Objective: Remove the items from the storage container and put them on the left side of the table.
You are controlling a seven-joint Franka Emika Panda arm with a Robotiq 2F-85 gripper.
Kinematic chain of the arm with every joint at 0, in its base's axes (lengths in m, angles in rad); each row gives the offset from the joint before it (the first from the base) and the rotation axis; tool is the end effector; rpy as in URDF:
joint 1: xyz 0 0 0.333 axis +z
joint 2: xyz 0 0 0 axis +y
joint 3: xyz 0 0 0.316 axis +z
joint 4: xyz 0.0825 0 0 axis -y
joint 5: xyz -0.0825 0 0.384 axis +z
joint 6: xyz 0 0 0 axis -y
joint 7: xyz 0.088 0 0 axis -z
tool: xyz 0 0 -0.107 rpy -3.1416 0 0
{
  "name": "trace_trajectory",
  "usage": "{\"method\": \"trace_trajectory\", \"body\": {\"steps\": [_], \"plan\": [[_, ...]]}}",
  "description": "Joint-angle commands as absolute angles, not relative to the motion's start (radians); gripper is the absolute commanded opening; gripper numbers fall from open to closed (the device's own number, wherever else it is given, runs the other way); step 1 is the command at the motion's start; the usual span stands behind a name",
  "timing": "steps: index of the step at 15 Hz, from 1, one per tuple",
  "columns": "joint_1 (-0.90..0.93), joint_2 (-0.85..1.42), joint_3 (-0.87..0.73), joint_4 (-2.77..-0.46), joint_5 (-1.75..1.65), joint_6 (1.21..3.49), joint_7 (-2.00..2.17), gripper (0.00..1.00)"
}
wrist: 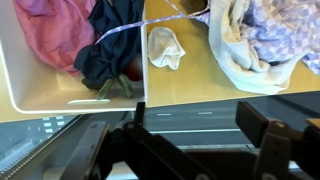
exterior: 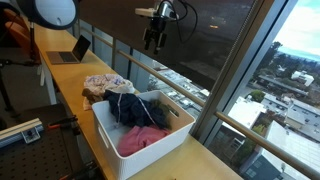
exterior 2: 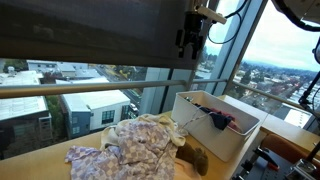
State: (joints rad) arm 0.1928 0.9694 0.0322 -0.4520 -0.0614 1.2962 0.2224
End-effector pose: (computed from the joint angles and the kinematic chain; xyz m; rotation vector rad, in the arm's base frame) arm 0.7343 0.1457 0.4655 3.0767 -0.0349 -0.1771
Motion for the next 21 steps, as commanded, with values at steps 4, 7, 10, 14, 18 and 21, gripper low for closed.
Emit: {"method": "trace_trajectory", "body": {"steps": [4, 7, 10, 14, 18, 21], "plan": [[0.077, 0.956, 0.007, -0.46, -0.032, 1.299, 0.227, 1.0], [0.019, 0.967, 0.001, -0.452, -0.03, 1.292, 0.22, 1.0], [-0.04, 0.976, -0.005, -0.447, -0.027, 1.291, 0.208, 1.0], [-0.118, 0.978, 0.0, -0.439, -0.015, 1.293, 0.143, 1.0], [-0.101, 0.988, -0.015, -0.441, -0.033, 1.289, 0.171, 1.0], [-0.086, 0.986, -0.019, -0.441, -0.039, 1.285, 0.173, 1.0]]}}
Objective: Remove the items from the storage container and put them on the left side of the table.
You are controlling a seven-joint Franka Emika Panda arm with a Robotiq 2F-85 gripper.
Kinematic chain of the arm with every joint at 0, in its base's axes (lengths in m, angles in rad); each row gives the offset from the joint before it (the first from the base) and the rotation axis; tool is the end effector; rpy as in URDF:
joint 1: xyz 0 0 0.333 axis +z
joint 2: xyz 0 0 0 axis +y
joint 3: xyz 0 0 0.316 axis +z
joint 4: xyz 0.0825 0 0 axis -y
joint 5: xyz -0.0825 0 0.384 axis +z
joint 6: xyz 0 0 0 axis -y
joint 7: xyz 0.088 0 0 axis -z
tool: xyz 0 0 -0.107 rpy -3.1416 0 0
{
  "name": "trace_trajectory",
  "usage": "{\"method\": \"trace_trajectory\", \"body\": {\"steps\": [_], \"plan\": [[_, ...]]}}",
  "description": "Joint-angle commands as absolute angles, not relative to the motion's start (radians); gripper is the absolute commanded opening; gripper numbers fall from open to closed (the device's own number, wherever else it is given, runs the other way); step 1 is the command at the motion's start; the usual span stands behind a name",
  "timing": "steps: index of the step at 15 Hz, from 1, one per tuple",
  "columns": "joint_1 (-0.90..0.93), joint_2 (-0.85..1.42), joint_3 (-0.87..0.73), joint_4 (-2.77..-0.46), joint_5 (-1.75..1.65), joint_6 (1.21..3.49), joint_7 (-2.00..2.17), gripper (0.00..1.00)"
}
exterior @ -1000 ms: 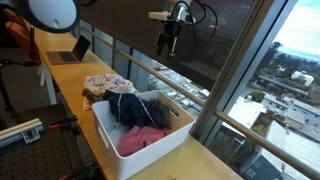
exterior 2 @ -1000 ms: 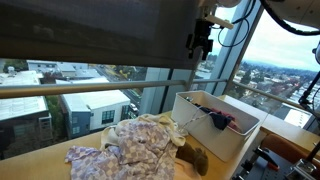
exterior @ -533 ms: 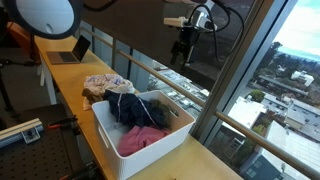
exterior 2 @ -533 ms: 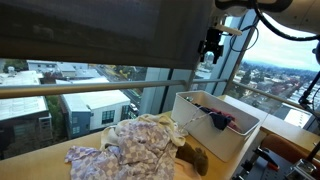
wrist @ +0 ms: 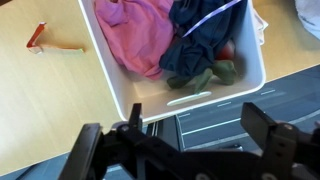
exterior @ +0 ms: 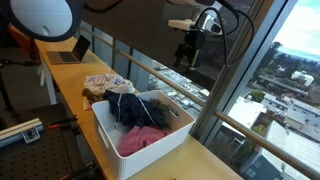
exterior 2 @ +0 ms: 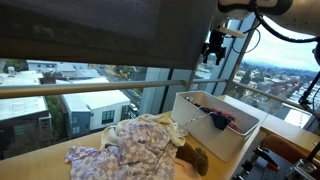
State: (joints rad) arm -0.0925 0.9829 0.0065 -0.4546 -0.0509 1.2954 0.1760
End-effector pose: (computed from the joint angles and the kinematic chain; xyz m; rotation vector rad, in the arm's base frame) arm 0.7467 -0.0737 0.4542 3.0544 -0.4224 -0.2163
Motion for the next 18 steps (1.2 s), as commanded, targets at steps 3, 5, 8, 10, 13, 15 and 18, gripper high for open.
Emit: {"method": "trace_trajectory", "body": {"steps": [3, 5, 8, 10, 13, 15, 18], "plan": [[-0.09, 1.028, -0.027, -0.437, -0.044, 1.293, 0.164, 1.0], [-0.092, 1.088, -0.02, -0.416, -0.03, 1.288, 0.166, 1.0], [-0.083, 1.177, -0.011, -0.403, -0.015, 1.295, 0.184, 1.0], [-0.083, 1.221, -0.013, -0.41, -0.014, 1.307, 0.183, 1.0], [-0.087, 1.285, -0.016, -0.413, -0.017, 1.34, 0.172, 1.0], [-0.094, 1.316, -0.012, -0.42, -0.012, 1.361, 0.167, 1.0], [-0.1, 1.359, 0.0, -0.424, 0.003, 1.384, 0.159, 1.0]]}}
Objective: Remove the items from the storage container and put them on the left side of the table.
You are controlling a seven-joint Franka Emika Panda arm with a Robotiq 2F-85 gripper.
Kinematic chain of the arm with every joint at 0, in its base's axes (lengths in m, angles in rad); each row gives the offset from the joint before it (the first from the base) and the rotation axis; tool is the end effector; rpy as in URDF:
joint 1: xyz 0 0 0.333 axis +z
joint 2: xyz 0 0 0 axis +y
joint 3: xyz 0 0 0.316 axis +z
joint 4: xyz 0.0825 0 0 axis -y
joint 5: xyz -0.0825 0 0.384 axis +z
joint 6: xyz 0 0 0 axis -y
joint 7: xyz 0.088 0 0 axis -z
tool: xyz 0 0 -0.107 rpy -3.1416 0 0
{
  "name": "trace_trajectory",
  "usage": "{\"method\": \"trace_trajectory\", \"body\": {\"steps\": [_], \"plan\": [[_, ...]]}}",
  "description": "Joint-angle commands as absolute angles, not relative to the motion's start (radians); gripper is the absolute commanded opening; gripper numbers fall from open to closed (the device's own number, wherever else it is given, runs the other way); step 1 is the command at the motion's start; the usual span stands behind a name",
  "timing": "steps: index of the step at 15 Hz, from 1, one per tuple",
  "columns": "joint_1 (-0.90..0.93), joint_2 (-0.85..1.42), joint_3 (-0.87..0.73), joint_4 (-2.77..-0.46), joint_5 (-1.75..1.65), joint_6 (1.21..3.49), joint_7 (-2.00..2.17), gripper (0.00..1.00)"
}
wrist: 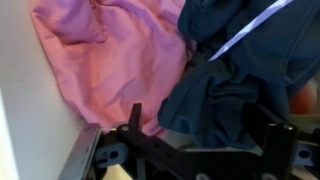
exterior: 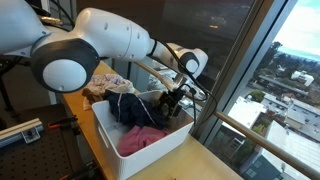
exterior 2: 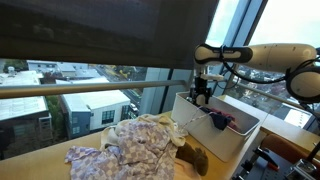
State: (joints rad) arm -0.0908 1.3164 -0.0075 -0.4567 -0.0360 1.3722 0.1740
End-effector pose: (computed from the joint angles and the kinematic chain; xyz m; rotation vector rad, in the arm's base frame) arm 0.7549 -0.0755 0.2036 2.9941 -0.4038 -0.6107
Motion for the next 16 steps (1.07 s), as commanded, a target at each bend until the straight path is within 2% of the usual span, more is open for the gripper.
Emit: {"method": "trace_trajectory", "body": {"steps": [1, 12, 13, 14, 16], "plan": [[-0.1, 1.372, 0.003, -0.426, 0.01, 1.386, 0.16, 1.0], [-0.145, 1.477, -0.003, -0.464, 0.04, 1.403, 0.13, 1.0], [-0.151, 1.488, -0.006, -0.455, 0.038, 1.403, 0.132, 0.75], [-0.156, 1.492, -0.007, -0.461, 0.039, 1.412, 0.134, 0.74], [-0.163, 1.492, -0.006, -0.464, 0.043, 1.417, 0.135, 0.58]]}}
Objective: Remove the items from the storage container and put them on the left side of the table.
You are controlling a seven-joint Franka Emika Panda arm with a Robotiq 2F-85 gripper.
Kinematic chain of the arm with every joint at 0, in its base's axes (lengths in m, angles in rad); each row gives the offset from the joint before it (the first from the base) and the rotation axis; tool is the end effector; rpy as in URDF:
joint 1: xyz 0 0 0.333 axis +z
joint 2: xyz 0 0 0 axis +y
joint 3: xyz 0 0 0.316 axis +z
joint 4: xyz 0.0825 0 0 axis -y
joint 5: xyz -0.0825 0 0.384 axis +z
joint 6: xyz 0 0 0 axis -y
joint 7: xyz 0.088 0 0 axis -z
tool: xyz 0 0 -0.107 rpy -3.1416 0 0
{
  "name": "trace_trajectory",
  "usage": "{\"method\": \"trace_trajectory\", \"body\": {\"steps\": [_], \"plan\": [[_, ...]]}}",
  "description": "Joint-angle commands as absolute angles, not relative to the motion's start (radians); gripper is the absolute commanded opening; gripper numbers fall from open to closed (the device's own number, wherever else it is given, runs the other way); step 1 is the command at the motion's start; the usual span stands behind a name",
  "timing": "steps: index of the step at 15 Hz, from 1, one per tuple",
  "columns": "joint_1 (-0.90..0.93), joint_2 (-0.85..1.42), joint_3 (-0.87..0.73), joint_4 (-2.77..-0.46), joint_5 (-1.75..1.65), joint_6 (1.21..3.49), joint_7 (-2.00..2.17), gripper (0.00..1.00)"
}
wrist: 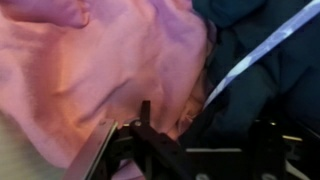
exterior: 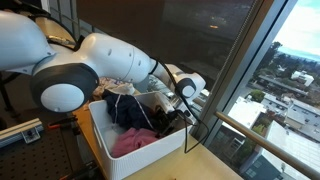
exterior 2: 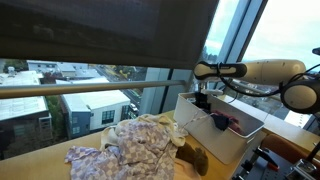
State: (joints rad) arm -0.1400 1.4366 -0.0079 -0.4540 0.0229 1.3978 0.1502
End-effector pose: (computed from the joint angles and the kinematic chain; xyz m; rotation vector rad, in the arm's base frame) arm 0.7344 -0.1032 0.1152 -3.0011 0.4458 0.7632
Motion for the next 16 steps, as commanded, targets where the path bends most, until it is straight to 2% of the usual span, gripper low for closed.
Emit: {"method": "trace_trajectory", "body": {"steps": [1, 7, 8, 16], "plan": [[-0.165, 1.493, -0.004, -0.462, 0.046, 1.422, 0.136, 0.51], [-0.167, 1.482, 0.007, -0.461, 0.059, 1.418, 0.137, 0.05], [-0.167, 1.478, 0.009, -0.462, 0.061, 1.416, 0.136, 0.01], [-0.114, 1.332, 0.018, -0.442, 0.052, 1.378, 0.135, 0.03]]}}
